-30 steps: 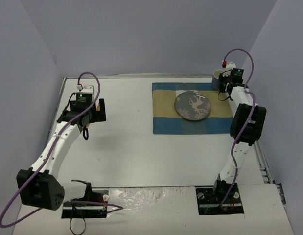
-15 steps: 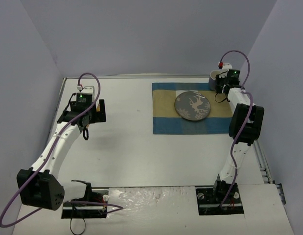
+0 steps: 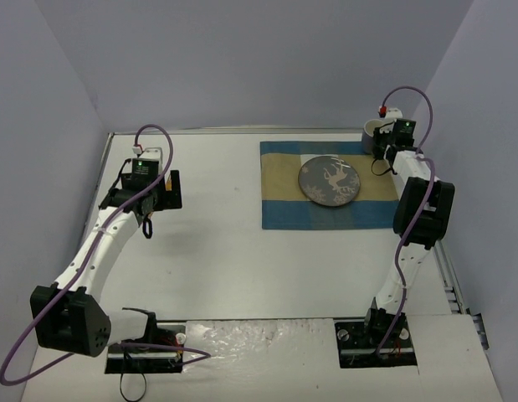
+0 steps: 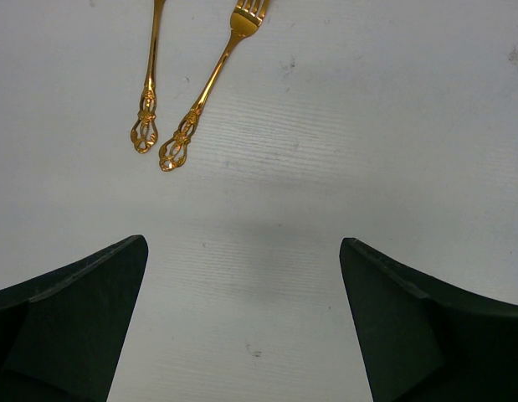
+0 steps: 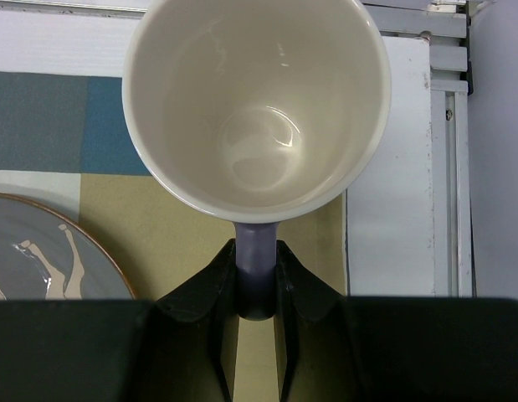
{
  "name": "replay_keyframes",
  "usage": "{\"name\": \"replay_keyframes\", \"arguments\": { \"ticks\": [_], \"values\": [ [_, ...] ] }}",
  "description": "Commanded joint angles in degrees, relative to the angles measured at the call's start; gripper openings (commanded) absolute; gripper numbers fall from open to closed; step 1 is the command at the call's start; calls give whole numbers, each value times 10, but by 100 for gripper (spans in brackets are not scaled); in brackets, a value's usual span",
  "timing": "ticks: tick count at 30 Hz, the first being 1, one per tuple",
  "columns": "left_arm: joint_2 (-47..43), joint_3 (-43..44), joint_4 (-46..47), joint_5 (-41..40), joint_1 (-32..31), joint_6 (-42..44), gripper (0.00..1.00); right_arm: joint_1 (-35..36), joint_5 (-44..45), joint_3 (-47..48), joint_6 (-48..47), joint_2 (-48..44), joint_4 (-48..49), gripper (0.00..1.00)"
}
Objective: Set the dinner table for one person
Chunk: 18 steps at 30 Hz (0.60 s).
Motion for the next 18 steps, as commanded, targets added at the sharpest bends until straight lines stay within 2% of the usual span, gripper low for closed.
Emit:
{"name": "replay_keyframes", "arguments": {
  "ticks": [1,18],
  "values": [
    [-2,12,32,-7,3,6,97,-8,-18,32,4,-17,90,0],
    [1,12,32,0,3,7,97,-30,-51,27,-19,10,75,0]
  ]
}}
